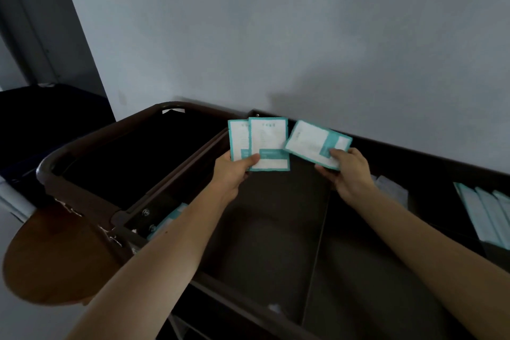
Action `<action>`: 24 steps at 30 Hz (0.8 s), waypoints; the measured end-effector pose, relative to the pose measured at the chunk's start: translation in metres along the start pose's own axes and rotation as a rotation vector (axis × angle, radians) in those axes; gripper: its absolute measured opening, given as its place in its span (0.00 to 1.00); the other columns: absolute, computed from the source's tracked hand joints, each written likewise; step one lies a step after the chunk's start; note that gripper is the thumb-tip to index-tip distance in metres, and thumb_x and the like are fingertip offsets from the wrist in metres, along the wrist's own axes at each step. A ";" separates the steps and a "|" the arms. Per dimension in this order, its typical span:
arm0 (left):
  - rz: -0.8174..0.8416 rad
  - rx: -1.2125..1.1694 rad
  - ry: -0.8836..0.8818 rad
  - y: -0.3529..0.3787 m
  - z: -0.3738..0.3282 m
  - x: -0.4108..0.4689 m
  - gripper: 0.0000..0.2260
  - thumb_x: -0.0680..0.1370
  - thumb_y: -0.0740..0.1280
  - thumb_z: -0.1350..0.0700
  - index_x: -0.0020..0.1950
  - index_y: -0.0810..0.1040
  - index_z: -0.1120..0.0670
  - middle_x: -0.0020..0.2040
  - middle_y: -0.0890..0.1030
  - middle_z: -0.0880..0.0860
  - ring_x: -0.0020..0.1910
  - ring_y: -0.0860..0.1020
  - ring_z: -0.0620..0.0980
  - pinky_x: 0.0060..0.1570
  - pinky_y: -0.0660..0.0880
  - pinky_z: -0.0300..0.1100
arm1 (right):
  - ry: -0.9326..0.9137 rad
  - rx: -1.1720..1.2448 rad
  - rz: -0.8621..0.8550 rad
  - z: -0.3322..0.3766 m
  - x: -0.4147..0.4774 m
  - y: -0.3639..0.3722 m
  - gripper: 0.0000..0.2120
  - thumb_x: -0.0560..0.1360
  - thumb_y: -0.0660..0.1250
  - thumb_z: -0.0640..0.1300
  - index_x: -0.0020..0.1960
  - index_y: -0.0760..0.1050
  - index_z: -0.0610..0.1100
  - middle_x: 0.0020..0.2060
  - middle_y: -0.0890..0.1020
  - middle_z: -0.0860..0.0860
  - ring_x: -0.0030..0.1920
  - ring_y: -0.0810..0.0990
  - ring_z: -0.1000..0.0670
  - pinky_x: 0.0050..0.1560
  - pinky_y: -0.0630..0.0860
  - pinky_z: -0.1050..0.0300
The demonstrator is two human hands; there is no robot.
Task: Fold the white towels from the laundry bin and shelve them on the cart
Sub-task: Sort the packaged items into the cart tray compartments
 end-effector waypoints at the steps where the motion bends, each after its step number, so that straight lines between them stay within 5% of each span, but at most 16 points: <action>1: -0.011 -0.011 0.003 0.000 -0.001 -0.001 0.09 0.73 0.69 0.66 0.50 0.76 0.55 0.48 0.80 0.51 0.42 0.79 0.45 0.40 0.77 0.36 | 0.046 0.083 0.005 -0.003 -0.001 0.002 0.07 0.78 0.59 0.32 0.44 0.67 0.42 0.43 0.77 0.45 0.42 0.78 0.48 0.27 0.80 0.58; 6: -0.014 -0.080 0.009 0.010 -0.002 -0.005 0.09 0.74 0.68 0.66 0.51 0.76 0.55 0.45 0.80 0.50 0.43 0.79 0.45 0.41 0.77 0.38 | 0.141 0.116 0.030 -0.020 -0.012 0.027 0.07 0.79 0.59 0.35 0.44 0.68 0.44 0.43 0.77 0.47 0.41 0.77 0.51 0.38 0.76 0.55; 12: 0.015 -0.171 0.027 0.023 0.000 -0.012 0.10 0.73 0.69 0.68 0.52 0.77 0.57 0.44 0.81 0.51 0.41 0.81 0.46 0.35 0.78 0.36 | 0.136 -0.016 -0.076 -0.042 -0.016 0.045 0.04 0.79 0.62 0.42 0.45 0.70 0.47 0.39 0.76 0.50 0.31 0.71 0.54 0.23 0.64 0.64; 17: -0.001 -0.171 0.046 0.024 0.000 -0.015 0.13 0.72 0.69 0.70 0.53 0.76 0.58 0.50 0.81 0.55 0.43 0.81 0.48 0.47 0.80 0.44 | 0.195 0.138 -0.039 -0.049 -0.025 0.053 0.10 0.77 0.64 0.36 0.57 0.71 0.43 0.41 0.79 0.48 0.33 0.75 0.54 0.22 0.71 0.68; 20: -0.001 -0.152 0.032 0.024 0.000 -0.015 0.14 0.72 0.69 0.70 0.54 0.76 0.58 0.56 0.80 0.58 0.49 0.81 0.53 0.56 0.77 0.51 | 0.249 0.160 0.020 -0.050 -0.027 0.058 0.07 0.76 0.65 0.35 0.54 0.73 0.40 0.41 0.79 0.47 0.34 0.76 0.54 0.24 0.74 0.67; 24: 0.037 -0.069 0.050 0.025 -0.001 -0.017 0.16 0.72 0.69 0.69 0.58 0.75 0.57 0.57 0.80 0.55 0.51 0.80 0.50 0.54 0.78 0.47 | 0.296 0.173 0.030 -0.052 -0.028 0.056 0.05 0.75 0.66 0.35 0.50 0.74 0.39 0.39 0.79 0.46 0.35 0.77 0.53 0.25 0.75 0.66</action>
Point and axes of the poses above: each hand's wrist, its own x-axis towards the middle knuckle, its own y-axis out of the palm, z = x × y, the point moved 4 cm from there along x, towards the middle knuckle
